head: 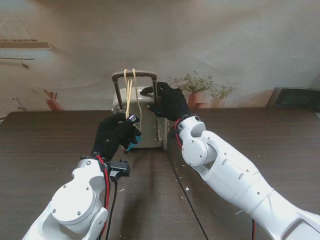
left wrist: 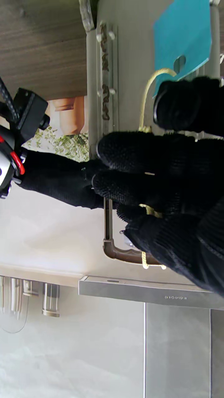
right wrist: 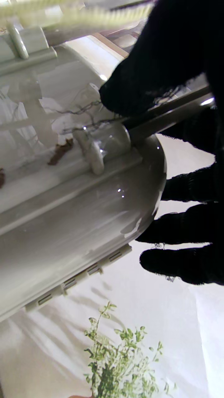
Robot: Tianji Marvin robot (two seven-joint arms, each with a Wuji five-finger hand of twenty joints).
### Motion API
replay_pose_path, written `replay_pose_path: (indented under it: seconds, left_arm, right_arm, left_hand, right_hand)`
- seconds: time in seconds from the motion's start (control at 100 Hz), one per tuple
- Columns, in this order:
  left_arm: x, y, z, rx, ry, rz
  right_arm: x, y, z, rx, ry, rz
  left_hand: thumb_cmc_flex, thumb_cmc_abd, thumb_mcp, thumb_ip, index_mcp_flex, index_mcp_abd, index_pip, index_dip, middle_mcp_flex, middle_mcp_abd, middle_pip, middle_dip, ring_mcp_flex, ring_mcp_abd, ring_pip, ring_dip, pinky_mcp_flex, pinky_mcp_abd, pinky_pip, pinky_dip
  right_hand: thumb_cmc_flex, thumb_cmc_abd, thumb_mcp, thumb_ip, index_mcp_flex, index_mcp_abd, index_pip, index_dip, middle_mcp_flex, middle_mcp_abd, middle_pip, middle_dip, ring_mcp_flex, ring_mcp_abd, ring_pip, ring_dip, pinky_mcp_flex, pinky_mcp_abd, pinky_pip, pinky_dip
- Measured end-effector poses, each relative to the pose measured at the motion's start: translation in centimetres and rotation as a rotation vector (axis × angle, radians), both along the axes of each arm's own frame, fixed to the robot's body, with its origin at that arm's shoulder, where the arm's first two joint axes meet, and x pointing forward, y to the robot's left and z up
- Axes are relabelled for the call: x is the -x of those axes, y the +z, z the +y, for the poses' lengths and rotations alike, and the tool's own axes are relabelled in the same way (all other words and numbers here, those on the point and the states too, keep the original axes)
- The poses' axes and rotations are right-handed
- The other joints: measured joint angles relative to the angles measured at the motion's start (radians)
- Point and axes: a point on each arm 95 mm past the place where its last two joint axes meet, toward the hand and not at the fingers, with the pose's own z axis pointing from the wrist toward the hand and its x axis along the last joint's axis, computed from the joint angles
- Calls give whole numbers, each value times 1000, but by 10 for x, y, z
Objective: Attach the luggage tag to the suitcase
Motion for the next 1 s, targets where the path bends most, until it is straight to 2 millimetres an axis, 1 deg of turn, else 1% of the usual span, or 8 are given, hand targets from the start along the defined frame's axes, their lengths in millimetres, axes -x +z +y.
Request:
replay_pose_path:
  seconds: [0.09,0.21,0.38,0.54,0.69,0.82,0.85,1.0]
  left_arm:
    - [1,-3,1,-16,5,14]
    - [4,-9,2,-38,9,50]
    - [7,-19,2,-80,9,105]
    - [9,-31,2,-183,-28,176]
    - [8,-43,4,-304,-60,230]
    - [-2,-59,5,-481,-85,273]
    - [-6,-63,6,-505,-90,281]
    - [-22,-82,11,-631,-106,314]
  right_arm:
    - [0,0,0,1,0,1]
    - [0,0,0,2,0,3]
    - [0,1,0,4,-1,7]
    - [0,2,0,3,-3,7]
    - [1,2,0,2,-2,9]
    - [1,2,0,1,-1,10]
    - [1,2,0,1,-1,11]
    - [1,2,0,-1,1,10]
  left_hand:
    - [0,0,0,0,-19,-1,42,51,-1,-2,39,18,0,-4,11,0,0,0,0,0]
    - [0,0,0,0,-29,-1,63,77,-3,-3,63,28,0,-5,21,0,0,0,0,0]
    - [0,0,0,0,-29,-1,63,79,-10,-3,74,30,0,-8,21,0,0,-7,2,0]
    - [0,0,0,0,-29,-1,63,79,-10,-3,75,30,0,-9,21,0,7,-7,4,0]
    - [0,0,0,0,-29,-1,63,79,-10,-3,75,36,0,-13,21,0,16,-8,14,-2]
    - [0,0,0,0,-29,-1,63,79,-10,-4,76,37,0,-14,22,0,33,-11,22,-3]
    - [0,0,0,0,-29,-1,63,79,-10,-4,76,37,0,-14,22,0,35,-32,23,-4]
    - [0,0,0,0,-29,-1,63,79,-10,-4,76,37,0,-15,22,0,36,-33,24,-7]
  right_hand:
    - [0,0,0,0,0,0,-1,0,0,0,0,0,0,0,0,0,0,0,4,0]
    - [0,0,0,0,0,0,-3,0,0,0,-1,0,0,0,0,0,5,0,5,0]
    - [0,0,0,0,1,0,-3,0,1,0,-2,0,0,0,0,0,13,0,13,0]
    - [-1,2,0,0,13,0,-13,0,19,0,-25,-1,2,0,9,0,13,0,18,0]
    - [-2,2,0,0,22,0,-23,-1,21,0,-25,-1,2,0,12,0,13,-1,19,0]
    - [-3,2,0,0,23,0,-23,-1,21,0,-25,-1,2,0,12,0,13,-2,20,0]
    - [-3,2,0,0,23,0,-24,-1,21,0,-25,-1,2,0,12,0,13,-2,21,-2]
    - [-3,2,0,0,33,0,-28,-1,30,0,-36,-1,3,0,12,0,13,-8,33,-5]
